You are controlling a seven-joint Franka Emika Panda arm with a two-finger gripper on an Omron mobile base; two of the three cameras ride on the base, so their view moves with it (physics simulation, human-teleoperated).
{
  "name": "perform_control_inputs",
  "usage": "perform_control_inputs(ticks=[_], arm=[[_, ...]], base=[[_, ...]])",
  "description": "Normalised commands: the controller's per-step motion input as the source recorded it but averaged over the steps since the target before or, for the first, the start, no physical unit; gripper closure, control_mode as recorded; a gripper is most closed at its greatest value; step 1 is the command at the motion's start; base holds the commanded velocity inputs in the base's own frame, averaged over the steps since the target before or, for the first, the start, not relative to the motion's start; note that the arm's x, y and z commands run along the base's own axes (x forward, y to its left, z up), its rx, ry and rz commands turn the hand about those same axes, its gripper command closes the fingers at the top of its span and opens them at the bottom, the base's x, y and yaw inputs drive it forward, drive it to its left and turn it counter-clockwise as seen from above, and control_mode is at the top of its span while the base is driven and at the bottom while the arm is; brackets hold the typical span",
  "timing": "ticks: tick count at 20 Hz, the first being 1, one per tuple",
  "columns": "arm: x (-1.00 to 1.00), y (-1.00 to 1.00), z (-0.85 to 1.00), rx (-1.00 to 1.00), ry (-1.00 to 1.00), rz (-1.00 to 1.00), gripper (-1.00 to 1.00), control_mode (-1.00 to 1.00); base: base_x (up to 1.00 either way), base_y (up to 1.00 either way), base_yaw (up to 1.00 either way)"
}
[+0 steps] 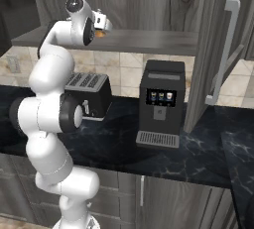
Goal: Open the cabinet. Pick the soap dispenser and place it next to the sink. Then close the cabinet.
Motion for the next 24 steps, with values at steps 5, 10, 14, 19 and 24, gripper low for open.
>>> perform_control_inputs(ticks=[5, 10, 14, 19, 24], arm=[[0.31, 0.04, 0.00, 0.00, 0.00, 0.00, -1.00, -1.00], [0.22, 0.03, 0.00, 0.00, 0.00, 0.00, -1.00, -1.00], [0.18, 0.00, 0.00, 0.00, 0.00, 0.00, -1.00, -1.00], [0.18, 0.00, 0.00, 0.00, 0.00, 0.00, -1.00, -1.00], [0.19, 0.00, -0.07, 0.00, 0.00, 0.00, -1.00, -1.00]], base=[[0.00, 0.00, 0.00], [0.00, 0.00, 0.00], [0.00, 0.00, 0.00], [0.00, 0.00, 0.00], [0.00, 0.00, 0.00]])
